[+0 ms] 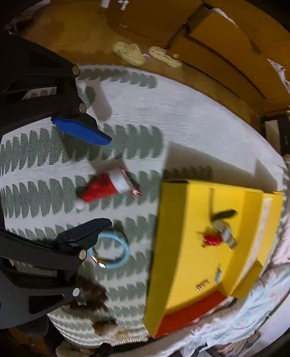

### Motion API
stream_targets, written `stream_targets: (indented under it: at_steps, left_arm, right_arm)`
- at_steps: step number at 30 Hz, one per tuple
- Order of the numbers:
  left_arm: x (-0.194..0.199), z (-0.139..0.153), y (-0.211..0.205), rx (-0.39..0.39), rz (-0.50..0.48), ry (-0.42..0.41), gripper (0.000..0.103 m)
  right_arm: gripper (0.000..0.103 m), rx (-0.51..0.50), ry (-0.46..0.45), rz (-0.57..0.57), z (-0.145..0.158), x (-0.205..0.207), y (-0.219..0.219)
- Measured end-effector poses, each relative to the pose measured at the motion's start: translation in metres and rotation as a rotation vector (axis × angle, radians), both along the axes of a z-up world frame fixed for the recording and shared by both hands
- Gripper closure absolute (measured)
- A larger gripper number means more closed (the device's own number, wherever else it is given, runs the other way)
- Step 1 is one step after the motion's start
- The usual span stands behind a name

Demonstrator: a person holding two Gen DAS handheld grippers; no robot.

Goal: Organize jewelry
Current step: 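Grasp the Santa-hat clip with the left tool while the right tool grasps the white bunny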

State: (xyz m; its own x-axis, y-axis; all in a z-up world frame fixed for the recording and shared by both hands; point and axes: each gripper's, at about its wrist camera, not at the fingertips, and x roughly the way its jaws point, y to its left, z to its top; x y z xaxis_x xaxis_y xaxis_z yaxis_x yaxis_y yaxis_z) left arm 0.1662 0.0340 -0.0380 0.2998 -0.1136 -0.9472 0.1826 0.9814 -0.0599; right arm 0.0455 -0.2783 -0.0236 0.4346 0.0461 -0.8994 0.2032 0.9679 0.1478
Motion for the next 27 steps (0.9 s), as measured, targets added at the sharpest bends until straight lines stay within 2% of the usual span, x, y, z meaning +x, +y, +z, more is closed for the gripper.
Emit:
stream_targets:
  at_steps: [6, 16, 19, 20, 22, 23, 26, 27]
  left_arm:
    - [0.001, -0.015, 0.004, 0.023, 0.014, 0.018, 0.035]
    - [0.009, -0.036, 0.006, 0.034, 0.012, 0.069, 0.035]
    - [0.009, -0.038, 0.006, 0.039, 0.009, 0.067, 0.035]
    - [0.009, -0.038, 0.005, 0.040, 0.010, 0.067, 0.035]
    - [0.009, -0.040, 0.005, 0.046, 0.009, 0.068, 0.035]
    - [0.009, -0.040, 0.003, 0.046, 0.011, 0.067, 0.036]
    - [0.009, -0.039, 0.001, 0.047, 0.014, 0.064, 0.053]
    - [0.009, -0.038, 0.002, 0.041, 0.016, 0.066, 0.055]
  right_arm:
    - [0.042, -0.040, 0.044, -0.039, -0.021, 0.003, -0.003]
    - [0.043, -0.063, 0.094, -0.041, -0.051, 0.019, -0.002]
    - [0.046, -0.060, 0.099, -0.034, -0.055, 0.021, 0.000]
    - [0.054, -0.062, 0.105, -0.032, -0.057, 0.021, 0.000]
    - [0.061, -0.066, 0.112, -0.031, -0.060, 0.022, 0.001]
    - [0.063, -0.067, 0.109, -0.033, -0.060, 0.022, 0.001]
    - [0.066, -0.060, 0.104, -0.032, -0.060, 0.022, -0.001]
    - [0.066, -0.058, 0.107, -0.029, -0.061, 0.022, -0.001]
